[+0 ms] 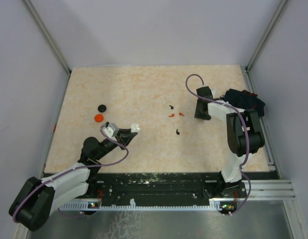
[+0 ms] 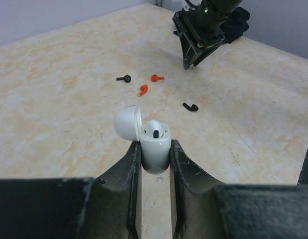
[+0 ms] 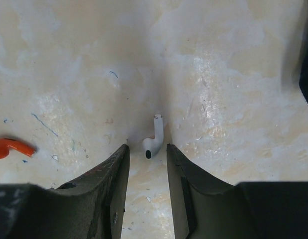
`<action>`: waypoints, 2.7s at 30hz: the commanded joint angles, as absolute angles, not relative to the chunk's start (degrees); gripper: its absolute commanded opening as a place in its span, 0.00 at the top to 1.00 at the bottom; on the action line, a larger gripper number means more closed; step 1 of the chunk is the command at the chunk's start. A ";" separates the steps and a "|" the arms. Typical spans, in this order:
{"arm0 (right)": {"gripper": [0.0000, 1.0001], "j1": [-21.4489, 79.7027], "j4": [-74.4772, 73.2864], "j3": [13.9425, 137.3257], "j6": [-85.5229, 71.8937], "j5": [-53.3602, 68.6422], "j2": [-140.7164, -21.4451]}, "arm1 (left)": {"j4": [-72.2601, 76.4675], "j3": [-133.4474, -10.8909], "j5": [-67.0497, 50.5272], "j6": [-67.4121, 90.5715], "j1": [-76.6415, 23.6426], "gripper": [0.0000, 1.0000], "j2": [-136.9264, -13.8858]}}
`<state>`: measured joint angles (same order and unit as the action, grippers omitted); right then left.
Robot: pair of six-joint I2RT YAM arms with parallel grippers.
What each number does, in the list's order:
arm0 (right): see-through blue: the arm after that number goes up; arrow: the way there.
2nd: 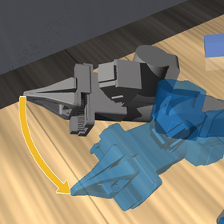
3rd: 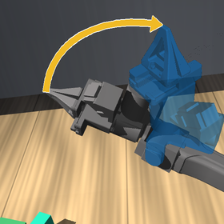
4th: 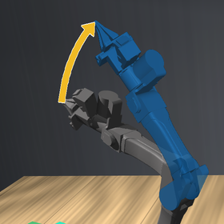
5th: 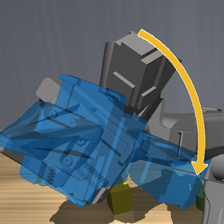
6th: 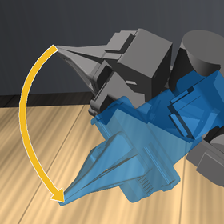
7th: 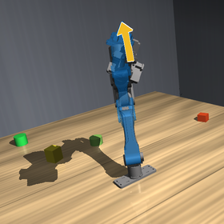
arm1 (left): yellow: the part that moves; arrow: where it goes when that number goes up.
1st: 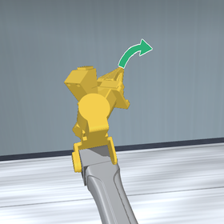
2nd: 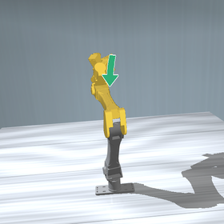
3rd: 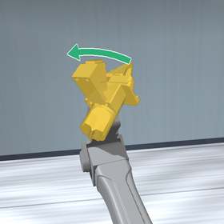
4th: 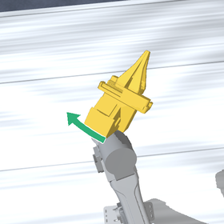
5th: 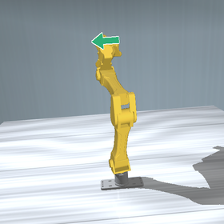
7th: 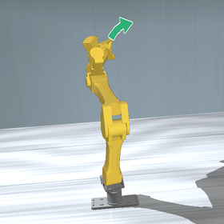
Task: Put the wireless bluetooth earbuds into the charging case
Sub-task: Pick up the earbud from the center of the board.
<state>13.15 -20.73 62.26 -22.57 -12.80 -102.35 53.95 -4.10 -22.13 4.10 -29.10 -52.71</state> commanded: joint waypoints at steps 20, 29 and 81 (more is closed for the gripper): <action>0.64 14.01 -18.74 70.82 -16.91 -3.20 -101.68 | 54.93 -4.08 -23.10 4.41 -28.70 0.98 -51.39; 0.68 13.97 -21.61 74.51 -12.72 -7.25 -105.64 | 54.79 -4.20 -23.29 4.35 -28.74 0.98 -51.38; 0.71 15.82 -32.98 76.04 -13.24 -9.41 -102.76 | 58.52 -3.12 -24.45 4.31 -28.76 0.98 -51.88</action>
<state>15.27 -33.63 72.34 -15.46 -10.37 -104.64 54.17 -4.05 -24.40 4.27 -29.10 -52.58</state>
